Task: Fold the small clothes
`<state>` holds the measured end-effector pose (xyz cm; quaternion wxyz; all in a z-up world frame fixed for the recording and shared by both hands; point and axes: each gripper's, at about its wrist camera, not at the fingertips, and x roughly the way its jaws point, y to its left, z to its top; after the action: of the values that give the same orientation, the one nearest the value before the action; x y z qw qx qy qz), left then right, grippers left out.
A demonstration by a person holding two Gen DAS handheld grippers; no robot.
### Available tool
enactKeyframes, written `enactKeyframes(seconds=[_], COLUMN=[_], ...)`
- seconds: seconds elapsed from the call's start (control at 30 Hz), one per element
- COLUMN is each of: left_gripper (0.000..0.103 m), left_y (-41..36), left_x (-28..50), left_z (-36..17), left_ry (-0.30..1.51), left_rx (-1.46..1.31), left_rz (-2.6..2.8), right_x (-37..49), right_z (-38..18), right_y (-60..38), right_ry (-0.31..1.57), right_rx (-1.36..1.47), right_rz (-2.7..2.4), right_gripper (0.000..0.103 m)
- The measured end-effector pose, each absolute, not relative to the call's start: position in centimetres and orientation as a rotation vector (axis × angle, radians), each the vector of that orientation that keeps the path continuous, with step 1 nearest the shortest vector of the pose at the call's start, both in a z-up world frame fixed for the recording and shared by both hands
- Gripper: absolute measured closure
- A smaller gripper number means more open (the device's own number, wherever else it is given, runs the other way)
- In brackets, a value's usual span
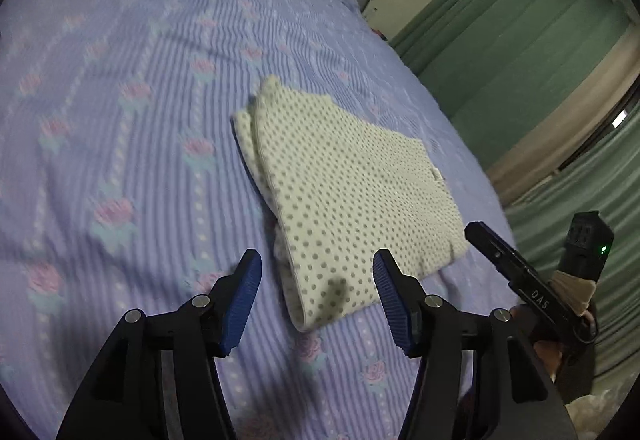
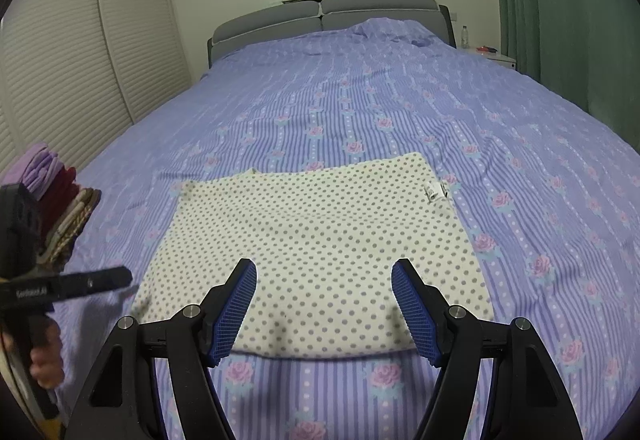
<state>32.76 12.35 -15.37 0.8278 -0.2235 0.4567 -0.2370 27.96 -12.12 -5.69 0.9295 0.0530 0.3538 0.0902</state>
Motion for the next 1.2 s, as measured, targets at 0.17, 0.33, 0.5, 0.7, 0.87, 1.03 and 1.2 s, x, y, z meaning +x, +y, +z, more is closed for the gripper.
enactKeyframes(seconds=[0.17, 0.33, 0.5, 0.7, 0.87, 1.03, 1.2], left_gripper=[0.042, 0.041, 0.037, 0.041, 0.075, 0.085, 0.086], left_y=[13.8, 13.5, 12.4, 11.6, 11.6, 10.4, 8.1], left_x=[34.9, 37.0, 38.3, 38.9, 37.8, 36.8, 37.0], left_z=[-17.9, -18.6, -18.5, -18.3, -17.2, -14.3, -10.9], left_ry=[1.002, 1.006, 0.984, 0.981, 1.021, 0.972, 0.943], left_rx=[-0.616, -0.628, -0.582, -0.583, -0.559, -0.481, -0.440], left_rz=[-0.561, -0.595, -0.617, -0.634, -0.621, -0.586, -0.581], right_x=[27.5, 27.7, 28.3, 28.5, 29.3, 30.0, 31.2], right_z=[-5.6, -5.6, -5.9, -6.4, -7.1, -8.4, -10.4], right_y=[-11.7, -11.1, -10.7, -10.4, -9.4, -8.0, -8.1], right_ry=[0.725, 0.719, 0.724, 0.729, 0.754, 0.774, 0.835], right_rx=[0.097, 0.092, 0.108, 0.114, 0.135, 0.115, 0.159], right_rz=[0.193, 0.200, 0.202, 0.214, 0.277, 0.287, 0.299], right_gripper=[0.032, 0.032, 0.032, 0.040, 0.075, 0.089, 0.091])
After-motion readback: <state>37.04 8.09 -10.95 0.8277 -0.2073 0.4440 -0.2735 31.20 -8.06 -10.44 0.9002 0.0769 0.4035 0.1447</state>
